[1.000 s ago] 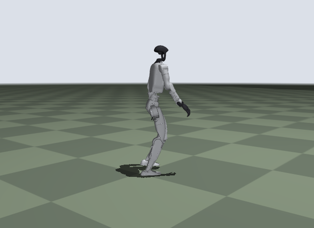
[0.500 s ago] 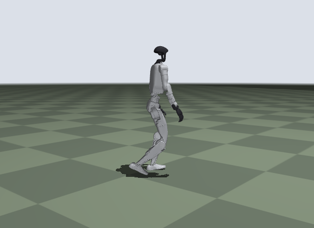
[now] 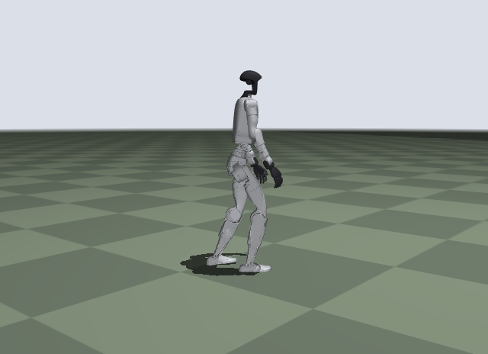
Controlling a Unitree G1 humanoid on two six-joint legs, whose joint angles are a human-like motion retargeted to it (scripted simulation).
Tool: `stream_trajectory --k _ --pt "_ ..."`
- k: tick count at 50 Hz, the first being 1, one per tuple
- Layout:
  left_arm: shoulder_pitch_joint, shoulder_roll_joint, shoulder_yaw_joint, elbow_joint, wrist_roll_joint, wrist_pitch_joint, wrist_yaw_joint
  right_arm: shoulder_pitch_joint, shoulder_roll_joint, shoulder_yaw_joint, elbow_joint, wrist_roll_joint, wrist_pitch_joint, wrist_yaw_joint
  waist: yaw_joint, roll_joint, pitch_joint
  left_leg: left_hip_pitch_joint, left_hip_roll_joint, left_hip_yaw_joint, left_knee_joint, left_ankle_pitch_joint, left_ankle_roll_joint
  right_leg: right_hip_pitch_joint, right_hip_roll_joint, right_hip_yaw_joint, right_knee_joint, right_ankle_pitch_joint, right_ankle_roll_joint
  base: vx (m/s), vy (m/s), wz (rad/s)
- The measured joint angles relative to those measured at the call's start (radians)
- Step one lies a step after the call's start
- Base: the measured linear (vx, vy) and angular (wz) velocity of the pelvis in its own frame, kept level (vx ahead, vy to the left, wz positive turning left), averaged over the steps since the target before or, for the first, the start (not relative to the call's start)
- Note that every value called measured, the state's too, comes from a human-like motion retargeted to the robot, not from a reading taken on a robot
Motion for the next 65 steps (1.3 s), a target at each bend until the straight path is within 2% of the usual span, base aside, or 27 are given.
stream_trajectory --k 5,7,10,14,20,28,32,35,38,41,45,52,57,65 --pt "0.056 -0.024 0.000 0.020 0.019 0.002 -0.015 0.002 0.001 0.008 0.010 -0.010 -0.001 -0.010 0.035 0.024 -0.005 -0.100 0.062 0.010 0.352 -0.021 -0.045 0.022 0.045 0.005 0.071 -0.049 -0.039 0.28 -0.11 -0.26" --pt "0.060 -0.027 0.004 0.023 0.030 0.009 -0.035 -0.021 -0.009 0.007 0.012 -0.013 0.002 -0.006 0.054 0.054 0.002 -0.171 0.134 0.020 0.544 -0.013 -0.057 0.049 0.090 -0.008 0.051 -0.058 -0.063 0.27 -0.09 -0.37" --pt "0.078 -0.040 0.001 0.028 0.045 0.020 -0.057 -0.042 -0.023 0.008 0.009 -0.021 0.006 -0.011 0.089 0.085 0.000 -0.273 0.223 0.036 0.758 0.014 -0.053 0.072 0.144 -0.011 0.035 -0.073 -0.092 0.26 -0.06 -0.41" --pt "0.091 -0.049 -0.006 0.037 0.055 0.031 -0.087 -0.078 -0.041 0.001 0.006 -0.022 0.014 -0.024 0.121 0.091 0.000 -0.389 0.284 0.052 0.842 0.015 -0.026 0.114 0.173 -0.001 -0.021 -0.074 -0.104 0.27 -0.02 -0.24" --pt "0.100 -0.063 -0.010 0.049 0.048 0.029 -0.115 -0.114 -0.056 -0.013 0.000 0.004 0.017 -0.029 0.136 0.064 0.010 -0.480 0.258 0.063 0.610 0.027 -0.017 0.176 0.150 0.024 -0.077 -0.093 -0.100 0.29 0.04 0.03" --pt "0.084 -0.073 -0.020 0.059 0.031 0.031 -0.128 -0.110 -0.067 -0.011 -0.012 0.020 0.013 -0.001 0.104 0.027 0.004 -0.453 0.122 0.010 0.108 0.204 -0.054 0.206 0.088 0.051 -0.010 -0.178 -0.095 0.27 0.08 0.11" --pt "0.083 -0.077 -0.024 0.063 0.028 0.037 -0.126 -0.081 -0.064 -0.009 -0.008 0.030 0.012 0.018 0.084 0.010 -0.011 -0.443 0.083 0.012 0.101 0.221 -0.037 0.194 0.065 0.076 0.095 -0.249 -0.090 0.26 0.10 0.04" --pt "0.074 -0.077 -0.023 0.067 0.024 0.044 -0.123 -0.058 -0.060 -0.015 0.005 0.039 0.016 0.039 0.064 -0.010 -0.015 -0.419 0.051 0.026 0.127 0.188 -0.001 0.186 0.039 0.103 0.193 -0.275 -0.066 0.26 0.10 0.07" --pt "0.061 -0.073 -0.019 0.067 0.016 0.051 -0.122 -0.037 -0.055 -0.021 0.022 0.047 0.025 0.067 0.041 -0.031 -0.010 -0.386 0.015 0.043 0.139 0.155 0.028 0.165 0.004 0.117 0.325 -0.246 -0.023 0.25 0.08 0.09" --pt "0.043 -0.063 -0.017 0.063 0.011 0.058 -0.121 -0.022 -0.052 -0.024 0.036 0.051 0.034 0.096 0.018 -0.047 -0.002 -0.351 -0.016 0.058 0.132 0.130 0.047 0.125 -0.033 0.113 0.471 -0.170 0.017 0.23 0.06 0.04" --pt "0.016 -0.043 -0.015 0.054 0.010 0.069 -0.120 -0.012 -0.049 -0.030 0.051 0.053 0.044 0.129 -0.007 -0.053 0.002 -0.306 -0.033 0.074 0.101 0.112 0.057 0.060 -0.077 0.090 0.593 -0.133 0.024 0.19 0.06 -0.12" --pt "-0.038 -0.010 -0.005 0.031 0.003 0.088 -0.120 -0.012 -0.051 -0.042 0.065 0.049 0.058 0.162 -0.034 -0.030 0.016 -0.196 -0.015 0.084 -0.031 0.130 0.041 -0.008 -0.108 0.052 0.465 -0.154 -0.008 0.14 0.05 -0.18" --pt "-0.069 0.003 -0.002 0.012 -0.005 0.091 -0.130 -0.019 -0.047 -0.045 0.072 0.045 0.068 0.178 -0.031 0.002 0.027 -0.127 0.019 0.075 -0.125 0.152 0.029 0.007 -0.062 0.066 0.249 -0.116 -0.009 0.10 0.01 -0.12" --pt "-0.070 -0.001 -0.012 -0.004 -0.006 0.089 -0.147 -0.027 -0.025 -0.038 0.075 0.034 0.076 0.207 -0.019 -0.008 0.027 -0.103 0.028 0.060 -0.092 0.126 0.035 0.058 -0.042 0.105 0.143 -0.101 -0.017 0.08 -0.07 -0.04"
